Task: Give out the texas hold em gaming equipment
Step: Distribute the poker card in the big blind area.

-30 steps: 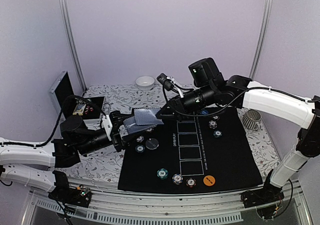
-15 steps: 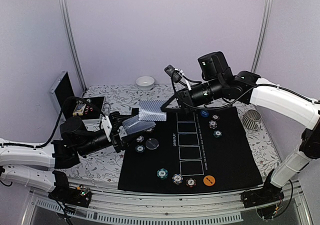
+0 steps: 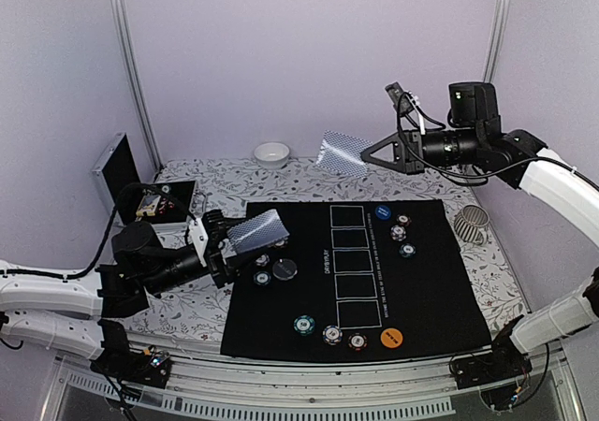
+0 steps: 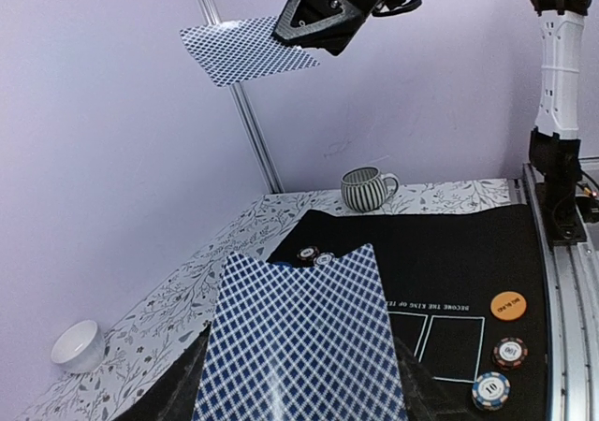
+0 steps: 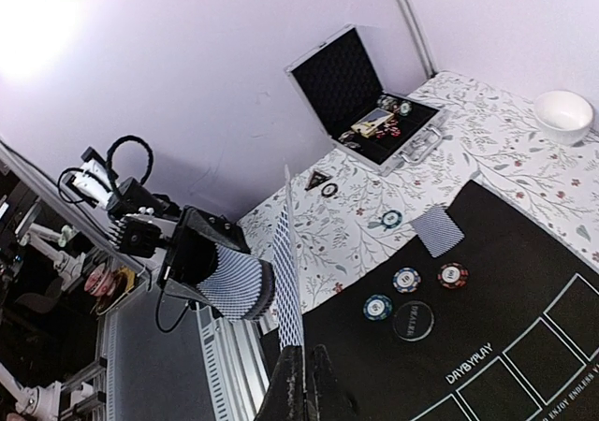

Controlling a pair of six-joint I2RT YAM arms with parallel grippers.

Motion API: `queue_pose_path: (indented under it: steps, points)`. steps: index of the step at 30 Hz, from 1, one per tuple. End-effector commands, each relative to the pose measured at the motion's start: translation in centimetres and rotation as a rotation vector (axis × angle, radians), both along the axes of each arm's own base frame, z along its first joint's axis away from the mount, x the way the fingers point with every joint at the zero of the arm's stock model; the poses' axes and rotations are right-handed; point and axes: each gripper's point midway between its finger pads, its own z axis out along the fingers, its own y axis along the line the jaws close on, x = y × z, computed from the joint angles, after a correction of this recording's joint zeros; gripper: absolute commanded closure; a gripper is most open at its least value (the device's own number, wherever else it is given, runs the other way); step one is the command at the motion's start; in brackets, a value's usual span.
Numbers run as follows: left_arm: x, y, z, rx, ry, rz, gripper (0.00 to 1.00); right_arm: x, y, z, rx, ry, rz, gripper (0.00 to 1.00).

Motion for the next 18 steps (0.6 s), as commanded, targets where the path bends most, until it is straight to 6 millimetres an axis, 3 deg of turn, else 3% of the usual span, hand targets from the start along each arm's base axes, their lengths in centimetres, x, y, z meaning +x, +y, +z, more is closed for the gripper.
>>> queue_pose_path:
  steps: [1,8,18]
  points:
    - [-0.4,0.3,1.2,-0.053,-0.005,-0.001,0.45,1.8,-2.9,-1.1,-0.002,0.026,-0.093,0.98]
    - [0.2,0.8,1.5,-0.078,-0.006,0.041,0.45,5.5,-8.1,-5.7,-0.049,0.126,-0.278,0.98]
    - [1.3,0.7,0.3,-0.075,0.013,0.096,0.45,10.5,-16.5,-12.2,-0.195,0.206,-0.635,0.98]
